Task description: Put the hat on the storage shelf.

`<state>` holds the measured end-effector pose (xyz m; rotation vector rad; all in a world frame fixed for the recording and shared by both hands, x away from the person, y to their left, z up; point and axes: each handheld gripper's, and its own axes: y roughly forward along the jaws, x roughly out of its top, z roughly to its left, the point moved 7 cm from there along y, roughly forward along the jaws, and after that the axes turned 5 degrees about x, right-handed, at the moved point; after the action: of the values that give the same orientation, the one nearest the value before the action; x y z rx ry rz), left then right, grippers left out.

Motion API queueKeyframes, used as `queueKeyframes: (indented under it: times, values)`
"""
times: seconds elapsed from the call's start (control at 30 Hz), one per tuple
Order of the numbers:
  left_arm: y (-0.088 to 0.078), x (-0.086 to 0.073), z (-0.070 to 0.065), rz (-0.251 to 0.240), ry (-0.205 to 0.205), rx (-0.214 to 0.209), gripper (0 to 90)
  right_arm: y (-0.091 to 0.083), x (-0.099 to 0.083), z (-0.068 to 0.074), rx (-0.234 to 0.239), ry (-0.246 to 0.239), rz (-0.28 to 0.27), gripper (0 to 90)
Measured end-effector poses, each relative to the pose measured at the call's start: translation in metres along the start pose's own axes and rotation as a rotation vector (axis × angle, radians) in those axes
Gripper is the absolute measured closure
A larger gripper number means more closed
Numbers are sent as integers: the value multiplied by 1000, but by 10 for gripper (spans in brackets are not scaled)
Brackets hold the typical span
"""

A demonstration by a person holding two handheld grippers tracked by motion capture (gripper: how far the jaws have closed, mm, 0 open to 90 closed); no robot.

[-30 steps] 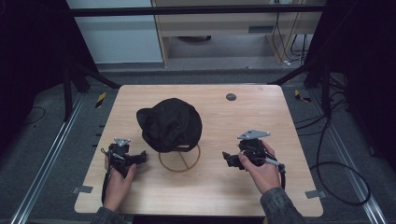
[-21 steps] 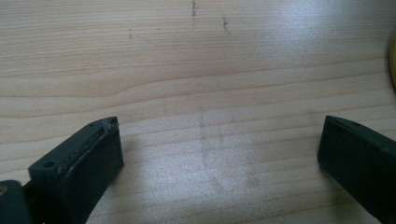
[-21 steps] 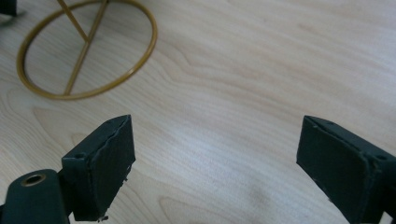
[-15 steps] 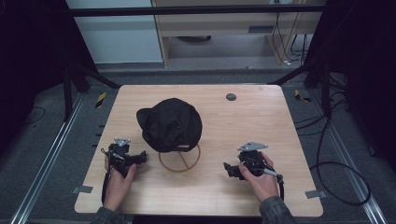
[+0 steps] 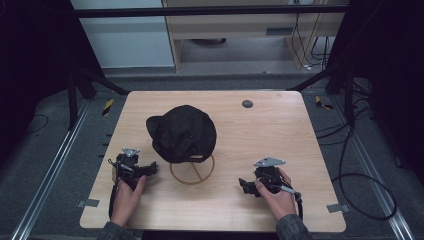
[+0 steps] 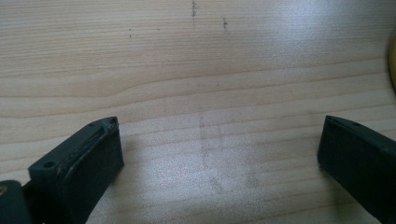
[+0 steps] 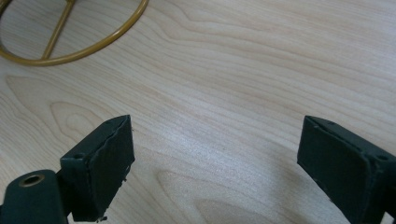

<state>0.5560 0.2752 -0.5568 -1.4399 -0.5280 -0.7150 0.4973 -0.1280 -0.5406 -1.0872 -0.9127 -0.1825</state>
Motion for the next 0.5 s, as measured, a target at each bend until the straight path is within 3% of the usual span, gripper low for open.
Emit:
queueKeyframes:
  times: [0.3,0.43,0.5]
  values:
    - [0,0,0,0,0,0,0,10,-8,0,-3,14,8,100]
    - [0,0,0,0,1,-1,0,12,-8,1,-22,5,-5,91]
    - [1,1,0,-1,0,-1,0,15,-9,1,-58,-29,-4,79]
